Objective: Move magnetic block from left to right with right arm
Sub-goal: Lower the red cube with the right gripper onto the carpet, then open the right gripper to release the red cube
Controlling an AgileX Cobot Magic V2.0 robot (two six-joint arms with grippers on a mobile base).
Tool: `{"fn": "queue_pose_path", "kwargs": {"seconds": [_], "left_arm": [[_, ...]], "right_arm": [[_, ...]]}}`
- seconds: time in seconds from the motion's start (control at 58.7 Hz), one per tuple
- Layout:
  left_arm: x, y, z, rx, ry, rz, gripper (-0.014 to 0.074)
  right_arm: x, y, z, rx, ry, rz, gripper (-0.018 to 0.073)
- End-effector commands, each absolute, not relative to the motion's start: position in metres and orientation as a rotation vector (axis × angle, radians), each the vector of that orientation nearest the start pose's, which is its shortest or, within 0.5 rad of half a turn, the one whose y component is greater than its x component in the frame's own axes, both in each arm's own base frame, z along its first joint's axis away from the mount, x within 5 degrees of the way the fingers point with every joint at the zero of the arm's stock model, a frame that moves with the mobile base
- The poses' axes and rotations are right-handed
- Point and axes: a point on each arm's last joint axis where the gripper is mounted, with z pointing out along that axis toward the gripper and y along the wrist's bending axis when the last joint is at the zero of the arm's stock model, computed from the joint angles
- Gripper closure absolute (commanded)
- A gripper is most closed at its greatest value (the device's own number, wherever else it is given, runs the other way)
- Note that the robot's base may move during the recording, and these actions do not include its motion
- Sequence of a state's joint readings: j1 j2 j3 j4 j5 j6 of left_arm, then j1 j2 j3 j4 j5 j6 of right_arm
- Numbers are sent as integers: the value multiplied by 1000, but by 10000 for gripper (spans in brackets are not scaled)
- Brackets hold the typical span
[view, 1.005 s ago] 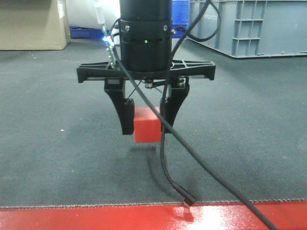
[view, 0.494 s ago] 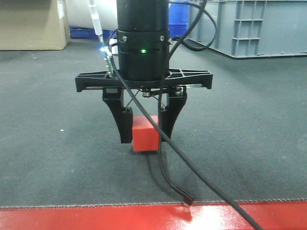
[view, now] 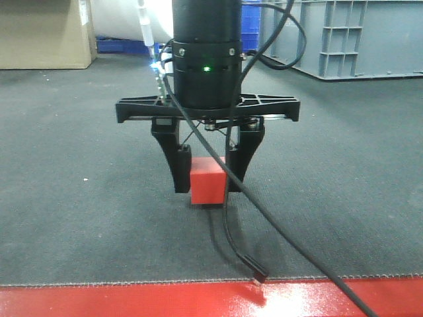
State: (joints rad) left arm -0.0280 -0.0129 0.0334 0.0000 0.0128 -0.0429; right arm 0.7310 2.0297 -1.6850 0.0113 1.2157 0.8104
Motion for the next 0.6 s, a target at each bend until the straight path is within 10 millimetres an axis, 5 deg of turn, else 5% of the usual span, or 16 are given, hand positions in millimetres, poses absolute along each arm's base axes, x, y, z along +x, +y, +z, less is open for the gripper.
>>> {"fn": "queue_pose_path", "kwargs": {"seconds": [0.0, 0.222, 0.426, 0.579], "left_arm": [[55, -2, 207, -14, 1425, -62, 712], [55, -2, 207, -14, 1425, -62, 713], [55, -2, 207, -14, 1425, -62, 713], [55, -2, 207, -14, 1425, -62, 713]], "right_arm": [[309, 274, 259, 131, 3010, 201, 418], [310, 275, 260, 69, 2996, 222, 340], [309, 276, 260, 57, 3004, 229, -77], [308, 277, 260, 65, 3011, 258, -61]]}}
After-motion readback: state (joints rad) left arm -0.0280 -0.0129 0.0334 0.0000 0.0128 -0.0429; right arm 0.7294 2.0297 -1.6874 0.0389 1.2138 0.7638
